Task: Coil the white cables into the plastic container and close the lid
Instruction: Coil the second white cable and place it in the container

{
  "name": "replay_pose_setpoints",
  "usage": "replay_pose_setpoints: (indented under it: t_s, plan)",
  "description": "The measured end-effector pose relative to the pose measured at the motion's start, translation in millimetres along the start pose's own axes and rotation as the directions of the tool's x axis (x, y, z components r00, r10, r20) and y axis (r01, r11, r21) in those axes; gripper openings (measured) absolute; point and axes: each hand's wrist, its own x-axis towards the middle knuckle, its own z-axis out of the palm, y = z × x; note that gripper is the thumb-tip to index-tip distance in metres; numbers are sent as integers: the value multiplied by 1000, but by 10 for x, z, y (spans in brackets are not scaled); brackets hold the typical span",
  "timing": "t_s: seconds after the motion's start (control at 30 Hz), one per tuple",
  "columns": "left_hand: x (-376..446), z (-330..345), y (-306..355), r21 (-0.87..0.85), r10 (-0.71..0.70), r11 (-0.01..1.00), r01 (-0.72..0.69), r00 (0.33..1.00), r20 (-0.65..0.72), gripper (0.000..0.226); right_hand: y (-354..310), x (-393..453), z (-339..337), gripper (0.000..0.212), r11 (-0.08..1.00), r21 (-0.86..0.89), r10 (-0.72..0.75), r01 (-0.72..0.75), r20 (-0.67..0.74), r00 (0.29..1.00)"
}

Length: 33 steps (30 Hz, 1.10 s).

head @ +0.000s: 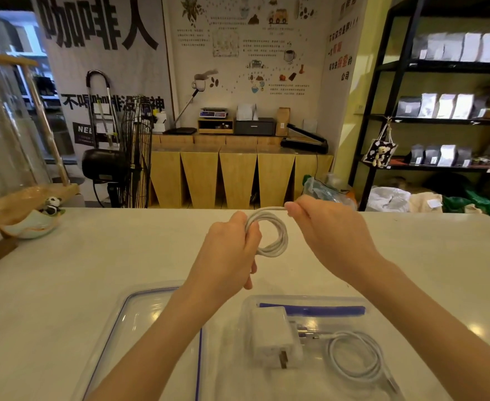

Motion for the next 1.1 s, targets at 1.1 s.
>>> replay_pose_setpoints:
  t_s: [1.1]
  plan:
    - [-74,-143,125,-467,138,883,-31,971,195,25,-28,-106,-31,32,560,813,-27,-161,212,977]
